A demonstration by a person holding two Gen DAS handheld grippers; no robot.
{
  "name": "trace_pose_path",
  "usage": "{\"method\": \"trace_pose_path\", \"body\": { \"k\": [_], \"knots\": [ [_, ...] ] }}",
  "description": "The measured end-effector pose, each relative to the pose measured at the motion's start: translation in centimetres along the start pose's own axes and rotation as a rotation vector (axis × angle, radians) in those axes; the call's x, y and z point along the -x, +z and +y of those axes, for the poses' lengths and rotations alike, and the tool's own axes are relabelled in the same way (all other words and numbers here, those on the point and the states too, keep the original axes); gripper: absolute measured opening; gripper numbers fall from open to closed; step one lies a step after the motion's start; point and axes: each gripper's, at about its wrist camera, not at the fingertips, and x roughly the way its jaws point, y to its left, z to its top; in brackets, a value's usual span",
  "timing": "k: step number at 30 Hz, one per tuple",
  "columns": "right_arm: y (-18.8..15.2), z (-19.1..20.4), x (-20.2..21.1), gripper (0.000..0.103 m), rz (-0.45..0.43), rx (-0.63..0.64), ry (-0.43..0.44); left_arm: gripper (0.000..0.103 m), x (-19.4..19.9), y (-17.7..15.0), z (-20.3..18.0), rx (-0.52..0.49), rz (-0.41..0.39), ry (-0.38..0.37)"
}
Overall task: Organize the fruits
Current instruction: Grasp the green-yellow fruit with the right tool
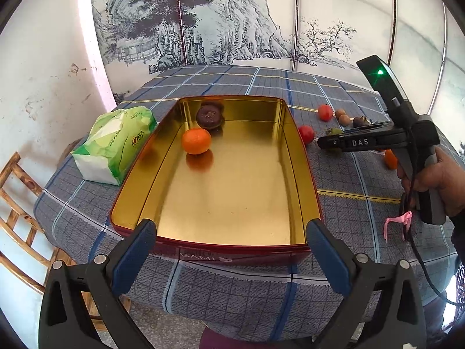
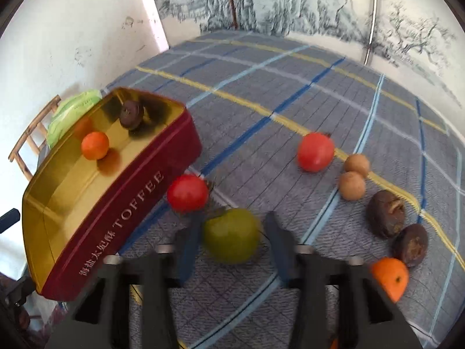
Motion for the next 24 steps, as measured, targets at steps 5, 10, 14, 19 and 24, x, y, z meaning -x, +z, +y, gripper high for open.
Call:
{"method": "trace_pose_path", "body": {
  "k": [5,10,14,19,24],
  "knots": [
    [-1.8,-0.2,3.2,0.038,-0.055,-0.026,-0.006,0.102,0.7,0.3,-0.5,-0.027,-0.033,-0.002],
    [-4.9,-3.9,9.6,0.038,-0.166,-0.118,-0.085,0.102,1.8,0.8,-2.0,-0.092,-0.068,-0.033],
    [-8.0,-8.6,12.7,0.038,-0.185,-0.205,-0.217,0.102,2.0,1.1,-4.0,-0.146,-0.063,-0.086],
    [-12.2,-14.6,14.1,0.038,-0.170,-0.339,-0.302,0.102,1.5,2.6,-6.5,-0.213,-0.048,-0.149],
    [-14.8,-17.6,14.1,0.038,-0.178,-0.428,-0.319,0.102,0.8,5.4,-9.1,-0.343,-0.055,-0.204]
  ]
}}
